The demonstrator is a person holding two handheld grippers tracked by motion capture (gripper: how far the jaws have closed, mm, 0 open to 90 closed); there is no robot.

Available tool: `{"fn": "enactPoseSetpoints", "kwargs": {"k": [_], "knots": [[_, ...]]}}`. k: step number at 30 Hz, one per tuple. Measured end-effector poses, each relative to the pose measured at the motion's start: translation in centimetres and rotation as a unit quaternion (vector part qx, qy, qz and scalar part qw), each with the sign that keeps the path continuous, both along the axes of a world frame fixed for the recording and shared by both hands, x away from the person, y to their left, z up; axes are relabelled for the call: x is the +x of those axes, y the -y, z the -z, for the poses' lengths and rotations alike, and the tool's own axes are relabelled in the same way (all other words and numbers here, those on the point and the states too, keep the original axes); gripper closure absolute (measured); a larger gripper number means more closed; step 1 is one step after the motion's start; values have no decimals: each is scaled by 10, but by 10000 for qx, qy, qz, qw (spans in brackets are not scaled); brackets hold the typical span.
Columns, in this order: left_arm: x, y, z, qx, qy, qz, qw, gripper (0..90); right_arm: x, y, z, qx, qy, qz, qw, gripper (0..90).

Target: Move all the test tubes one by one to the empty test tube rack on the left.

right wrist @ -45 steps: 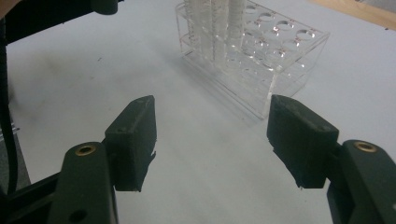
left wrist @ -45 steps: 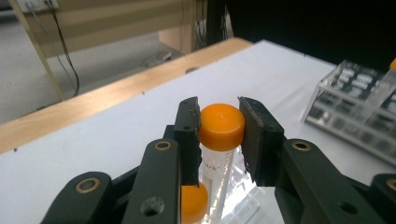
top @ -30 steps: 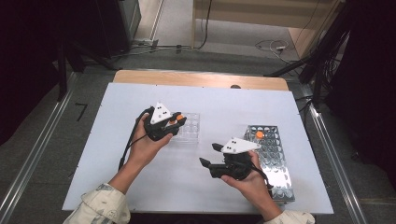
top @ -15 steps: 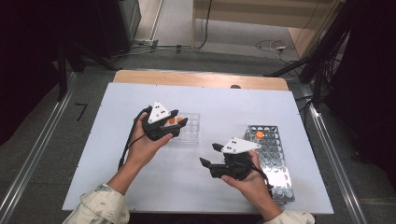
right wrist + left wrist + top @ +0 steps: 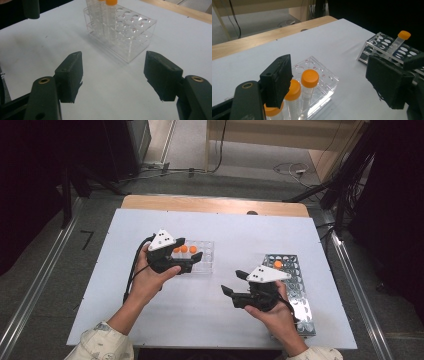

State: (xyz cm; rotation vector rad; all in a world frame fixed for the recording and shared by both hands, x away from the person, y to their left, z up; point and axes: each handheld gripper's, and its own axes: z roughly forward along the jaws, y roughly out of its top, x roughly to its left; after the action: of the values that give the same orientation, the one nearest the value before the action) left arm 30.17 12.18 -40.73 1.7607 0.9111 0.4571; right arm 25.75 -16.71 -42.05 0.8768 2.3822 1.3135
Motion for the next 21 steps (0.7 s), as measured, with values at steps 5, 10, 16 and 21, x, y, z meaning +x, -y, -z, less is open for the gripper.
{"fn": "enactPoseSetpoints", "kwargs": {"k": [5, 10, 16, 21], "knots": [[-5, 0, -1, 12, 39, 40, 10000, 215, -2, 16, -9, 57, 162, 231, 9996, 278], [-6, 0, -1, 40, 52, 31, 10000, 215, -1, 38, -15, 91, 308, 551, 9980, 275], [-6, 0, -1, 59, 63, 22, 10000, 213, 4, 69, -22, 182, 453, 980, 9940, 269], [-7, -1, -1, 62, 78, 11, 9999, 213, 10, 93, -26, 264, 528, 1357, 9890, 267]]}}
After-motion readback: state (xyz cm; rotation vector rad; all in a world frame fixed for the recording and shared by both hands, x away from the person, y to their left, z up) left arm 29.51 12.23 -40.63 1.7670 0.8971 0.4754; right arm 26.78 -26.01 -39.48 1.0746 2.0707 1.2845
